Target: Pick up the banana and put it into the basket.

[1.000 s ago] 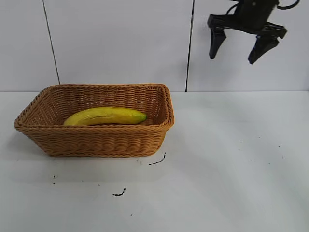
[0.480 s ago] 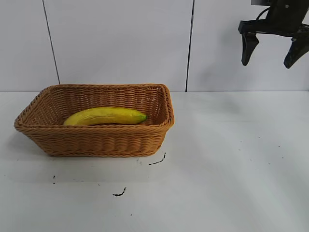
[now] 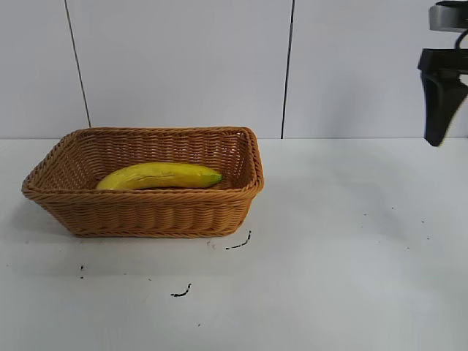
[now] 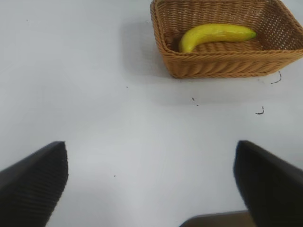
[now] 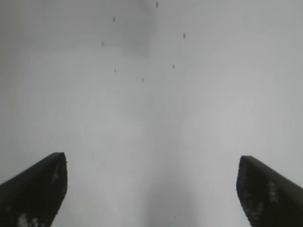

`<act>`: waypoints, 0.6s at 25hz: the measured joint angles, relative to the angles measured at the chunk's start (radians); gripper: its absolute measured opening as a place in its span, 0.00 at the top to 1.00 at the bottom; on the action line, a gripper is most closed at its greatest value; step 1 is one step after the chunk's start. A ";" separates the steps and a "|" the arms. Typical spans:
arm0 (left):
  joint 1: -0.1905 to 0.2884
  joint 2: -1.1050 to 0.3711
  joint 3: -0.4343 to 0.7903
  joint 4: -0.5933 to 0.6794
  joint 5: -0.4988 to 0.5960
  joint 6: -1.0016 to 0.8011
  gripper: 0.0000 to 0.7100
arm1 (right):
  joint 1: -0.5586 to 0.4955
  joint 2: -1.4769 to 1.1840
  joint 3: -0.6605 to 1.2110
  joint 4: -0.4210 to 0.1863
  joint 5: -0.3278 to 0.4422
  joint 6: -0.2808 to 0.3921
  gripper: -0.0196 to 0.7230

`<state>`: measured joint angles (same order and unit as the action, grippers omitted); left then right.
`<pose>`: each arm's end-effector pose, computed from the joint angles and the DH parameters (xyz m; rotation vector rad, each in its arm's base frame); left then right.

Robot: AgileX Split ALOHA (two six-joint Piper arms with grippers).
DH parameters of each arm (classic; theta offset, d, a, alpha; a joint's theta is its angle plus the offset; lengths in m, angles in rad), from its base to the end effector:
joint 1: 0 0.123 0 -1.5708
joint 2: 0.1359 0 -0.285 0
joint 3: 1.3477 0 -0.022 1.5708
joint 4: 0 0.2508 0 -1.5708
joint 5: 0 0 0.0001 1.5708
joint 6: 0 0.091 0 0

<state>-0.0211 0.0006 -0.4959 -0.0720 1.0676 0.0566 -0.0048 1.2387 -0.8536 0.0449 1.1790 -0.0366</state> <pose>-0.0048 -0.0056 0.2758 0.0832 2.0527 -0.0643 0.1991 0.0028 0.2594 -0.0253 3.0461 0.0615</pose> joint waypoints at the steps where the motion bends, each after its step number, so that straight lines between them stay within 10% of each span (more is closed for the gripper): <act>1: 0.000 0.000 0.000 0.000 0.000 0.000 0.03 | 0.000 -0.065 0.062 0.000 -0.023 -0.002 0.06; 15: 0.000 0.000 0.000 0.000 0.000 0.000 0.03 | 0.000 -0.924 0.353 0.002 -0.159 -0.021 0.06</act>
<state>-0.0211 0.0006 -0.4959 -0.0720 1.0676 0.0566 -0.0048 0.3149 -0.5010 0.0471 1.0203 -0.0573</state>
